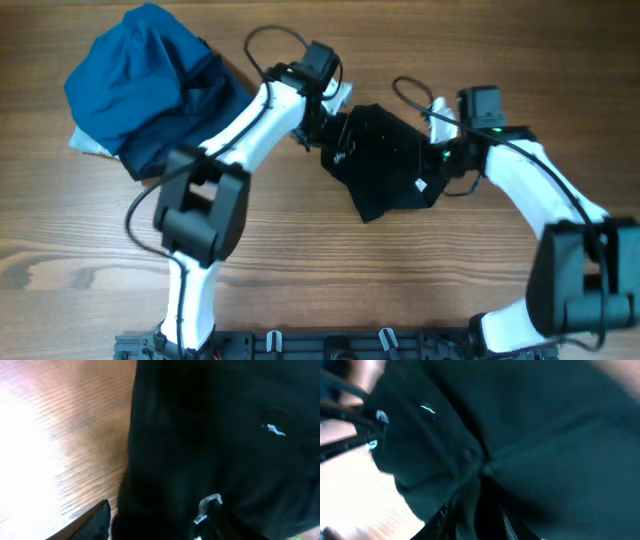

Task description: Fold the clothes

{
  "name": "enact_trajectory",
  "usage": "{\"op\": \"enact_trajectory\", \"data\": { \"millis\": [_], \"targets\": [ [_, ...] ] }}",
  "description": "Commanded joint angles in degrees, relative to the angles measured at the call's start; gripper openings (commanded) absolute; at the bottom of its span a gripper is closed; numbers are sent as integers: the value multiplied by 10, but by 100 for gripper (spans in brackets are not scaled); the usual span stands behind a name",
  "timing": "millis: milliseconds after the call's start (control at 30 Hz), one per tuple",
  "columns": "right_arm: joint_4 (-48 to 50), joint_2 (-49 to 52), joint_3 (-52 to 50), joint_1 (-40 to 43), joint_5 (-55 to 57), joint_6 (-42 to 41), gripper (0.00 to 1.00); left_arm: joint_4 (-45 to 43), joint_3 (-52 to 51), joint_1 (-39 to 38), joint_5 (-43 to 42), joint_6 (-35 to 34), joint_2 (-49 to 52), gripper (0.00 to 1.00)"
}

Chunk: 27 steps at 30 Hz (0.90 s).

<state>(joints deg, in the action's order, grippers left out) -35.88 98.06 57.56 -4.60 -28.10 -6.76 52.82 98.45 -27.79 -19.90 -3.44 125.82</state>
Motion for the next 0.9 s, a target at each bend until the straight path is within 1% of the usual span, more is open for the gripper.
{"op": "enact_trajectory", "data": {
  "millis": [0, 67, 100, 133, 200, 233, 267, 333, 400, 433, 467, 533, 600, 667, 700, 800, 867],
  "targets": [
    [-43, 63, -5, -1, 94, -57, 28, 33, 0, 2, 0, 33, 10, 63],
    [-60, 90, -6, 0, 111, -69, 27, 57, 0, 8, 50, 32, 10, 63],
    [-62, 96, -6, 0, 112, -70, 26, 66, 0, 12, 71, 32, 10, 60],
    [-61, 100, -6, 0, 112, -72, 25, 74, 0, 17, 85, 32, 10, 55],
    [-58, 101, -6, 0, 112, -74, 25, 83, 0, 30, 87, 30, 9, 51],
    [-57, 100, -6, 0, 112, -74, 25, 86, 1, 35, 82, 30, 6, 52],
    [-57, 99, -6, 0, 112, -74, 25, 86, 2, 42, 68, 30, 3, 56],
    [-57, 99, -6, 0, 112, -73, 25, 80, 3, 53, 26, 30, -11, 72],
    [-57, 99, -6, 0, 112, -73, 25, 64, 3, 67, -24, 30, -31, 83],
    [-57, 99, -6, 0, 112, -71, 25, 54, 3, 73, -54, 30, -39, 93],
    [-57, 99, -6, 0, 112, -71, 26, 24, 3, 82, -128, 31, -48, 100],
    [-57, 99, -6, 0, 112, -68, 26, -16, 2, 88, -197, 31, -46, 100],
    [-58, 99, -6, 0, 112, -68, 26, -45, 2, 89, -217, 33, -38, 100],
    [-58, 99, -6, 0, 112, -68, 26, -68, 1, 85, -219, 35, -26, 100],
    [-58, 99, -6, 0, 112, -68, 26, -76, 1, 82, -221, 46, -17, 100],
    [-58, 99, -6, -1, 111, -69, 26, -76, 1, 70, -245, 113, 15, 100],
    [-60, 99, -6, -1, 111, -69, 26, -76, 1, 61, -245, 136, 40, 99]
  ]
}}
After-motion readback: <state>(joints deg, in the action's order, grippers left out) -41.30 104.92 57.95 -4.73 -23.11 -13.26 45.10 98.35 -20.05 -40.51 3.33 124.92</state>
